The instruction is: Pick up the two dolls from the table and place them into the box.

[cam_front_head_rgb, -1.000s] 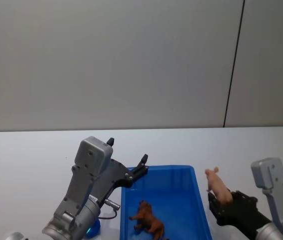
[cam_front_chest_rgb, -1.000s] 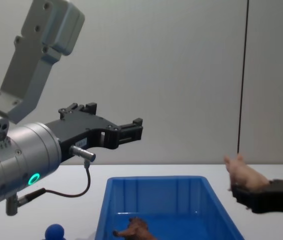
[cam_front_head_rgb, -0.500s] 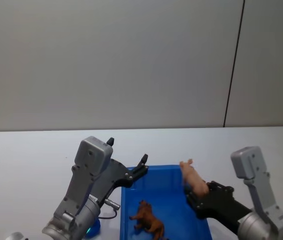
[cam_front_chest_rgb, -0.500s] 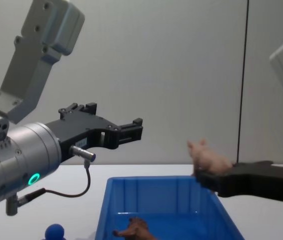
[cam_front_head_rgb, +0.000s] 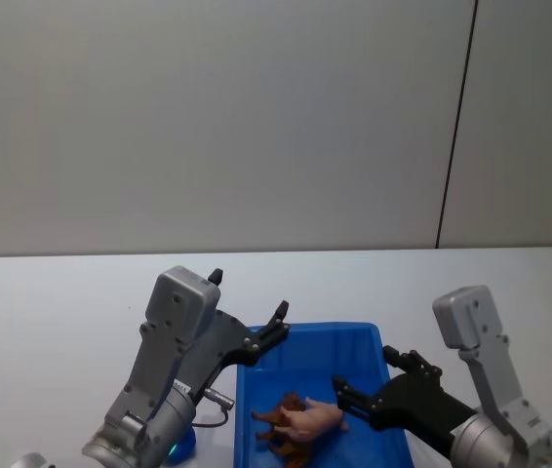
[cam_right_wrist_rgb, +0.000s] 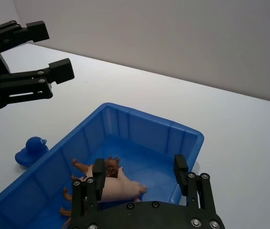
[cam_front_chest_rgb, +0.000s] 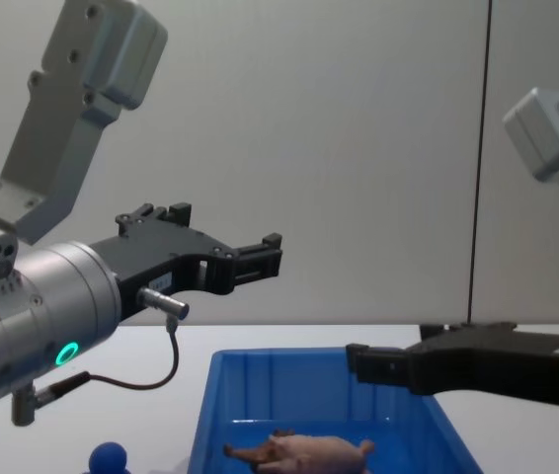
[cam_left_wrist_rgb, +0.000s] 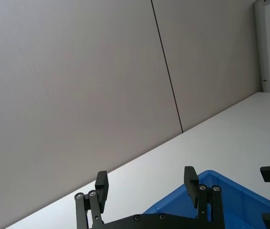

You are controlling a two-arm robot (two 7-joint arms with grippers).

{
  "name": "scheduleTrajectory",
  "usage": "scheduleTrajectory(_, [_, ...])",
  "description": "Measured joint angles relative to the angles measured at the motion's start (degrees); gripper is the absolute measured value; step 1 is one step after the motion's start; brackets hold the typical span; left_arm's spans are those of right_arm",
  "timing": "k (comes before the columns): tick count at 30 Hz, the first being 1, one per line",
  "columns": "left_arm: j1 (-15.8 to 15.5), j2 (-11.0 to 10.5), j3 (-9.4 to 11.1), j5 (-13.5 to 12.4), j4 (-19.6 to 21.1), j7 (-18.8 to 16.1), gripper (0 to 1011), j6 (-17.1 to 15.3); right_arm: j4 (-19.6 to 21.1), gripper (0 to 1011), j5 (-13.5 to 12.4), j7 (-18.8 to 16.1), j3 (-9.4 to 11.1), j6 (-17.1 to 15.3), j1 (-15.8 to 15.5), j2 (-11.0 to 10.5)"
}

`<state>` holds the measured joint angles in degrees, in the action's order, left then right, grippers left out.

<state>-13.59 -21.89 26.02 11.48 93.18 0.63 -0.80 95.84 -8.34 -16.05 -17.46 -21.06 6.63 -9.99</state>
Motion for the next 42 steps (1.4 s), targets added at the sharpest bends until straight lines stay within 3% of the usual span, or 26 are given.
scheduleTrajectory(6, [0.0,0.0,0.0,0.0,0.0,0.0,1001,0.0,0.7,999,-0.5,2.2,0.3,-0.1,-0.9,-0.4])
scheduleTrajectory(24, [0.0,0.0,0.0,0.0,0.0,0.0,1001,0.0,5.0,1001,-4.0,11.3,2.4,3.5,-6.9,-3.2])
scheduleTrajectory(42, [0.2,0.0,-0.1,0.2,0.1,-0.3,1001,-0.2,6.6,1001,-5.4,14.3,3.2,5.3,-9.2,-4.3])
